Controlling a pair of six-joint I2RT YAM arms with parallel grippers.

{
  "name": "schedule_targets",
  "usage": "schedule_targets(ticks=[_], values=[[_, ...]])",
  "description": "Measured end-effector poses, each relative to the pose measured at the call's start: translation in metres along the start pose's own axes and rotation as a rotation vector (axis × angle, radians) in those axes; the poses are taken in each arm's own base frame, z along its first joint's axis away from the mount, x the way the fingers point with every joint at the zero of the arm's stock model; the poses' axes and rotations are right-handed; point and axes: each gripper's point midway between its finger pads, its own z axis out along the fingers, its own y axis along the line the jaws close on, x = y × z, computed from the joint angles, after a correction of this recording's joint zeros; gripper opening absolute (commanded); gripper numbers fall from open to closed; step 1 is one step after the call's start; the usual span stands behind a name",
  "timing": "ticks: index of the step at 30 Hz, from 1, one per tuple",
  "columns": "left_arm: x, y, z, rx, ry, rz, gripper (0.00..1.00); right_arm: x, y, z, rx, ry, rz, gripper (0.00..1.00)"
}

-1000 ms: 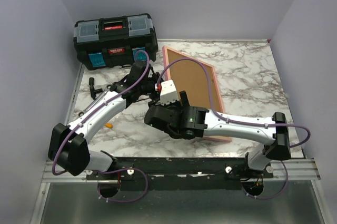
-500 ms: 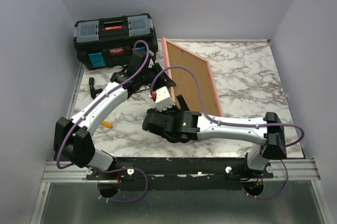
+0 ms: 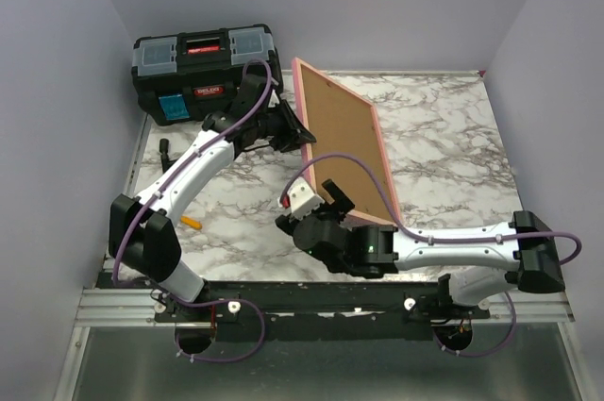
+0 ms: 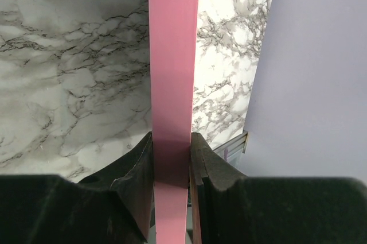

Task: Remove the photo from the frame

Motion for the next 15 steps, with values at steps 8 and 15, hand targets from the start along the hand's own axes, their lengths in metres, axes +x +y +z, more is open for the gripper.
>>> schedule_targets(ticks=[8, 15], values=[[-0.007, -0.004, 0.001, -0.012, 0.012, 0.014, 0.00, 0.048, 0.000, 0.003, 0.015, -0.110, -0.306, 0.96], [-0.011, -0.003, -0.001, -0.012, 0.012, 0.021, 0.00, 0.038, -0.027, 0.009, 0.123, -0.214, -0.329, 0.89]])
